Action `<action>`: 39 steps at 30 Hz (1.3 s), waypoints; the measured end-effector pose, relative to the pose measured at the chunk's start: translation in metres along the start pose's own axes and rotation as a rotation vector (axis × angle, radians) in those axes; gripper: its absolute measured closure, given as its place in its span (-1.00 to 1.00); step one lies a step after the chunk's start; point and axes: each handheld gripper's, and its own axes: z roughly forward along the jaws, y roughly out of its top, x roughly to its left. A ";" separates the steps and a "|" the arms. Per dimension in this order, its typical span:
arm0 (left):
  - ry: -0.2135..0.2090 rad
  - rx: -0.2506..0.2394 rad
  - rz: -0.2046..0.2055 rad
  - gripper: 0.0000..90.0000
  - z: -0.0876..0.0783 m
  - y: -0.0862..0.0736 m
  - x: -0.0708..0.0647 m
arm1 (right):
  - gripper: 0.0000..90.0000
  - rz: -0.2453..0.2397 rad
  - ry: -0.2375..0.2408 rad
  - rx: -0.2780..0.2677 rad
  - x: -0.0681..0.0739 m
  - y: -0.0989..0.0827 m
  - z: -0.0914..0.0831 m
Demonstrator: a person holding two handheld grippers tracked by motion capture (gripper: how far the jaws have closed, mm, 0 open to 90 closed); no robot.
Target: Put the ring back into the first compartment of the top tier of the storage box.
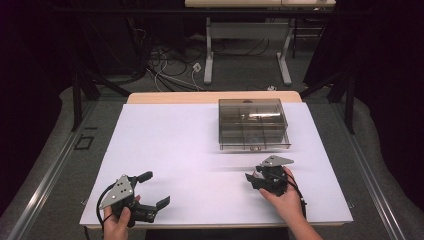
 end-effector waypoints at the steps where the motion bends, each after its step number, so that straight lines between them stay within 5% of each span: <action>1: 0.000 -0.001 0.000 -1.00 0.000 0.000 0.000 | 0.06 -0.008 -0.004 0.001 -0.001 0.000 0.000; 25: 0.003 -0.001 0.001 -0.99 0.000 0.000 0.000 | 0.22 0.009 0.014 0.035 -0.005 -0.004 0.007; 39: 0.003 0.000 0.001 -1.00 0.000 0.000 0.000 | 0.36 -0.025 0.003 0.028 -0.008 -0.005 0.006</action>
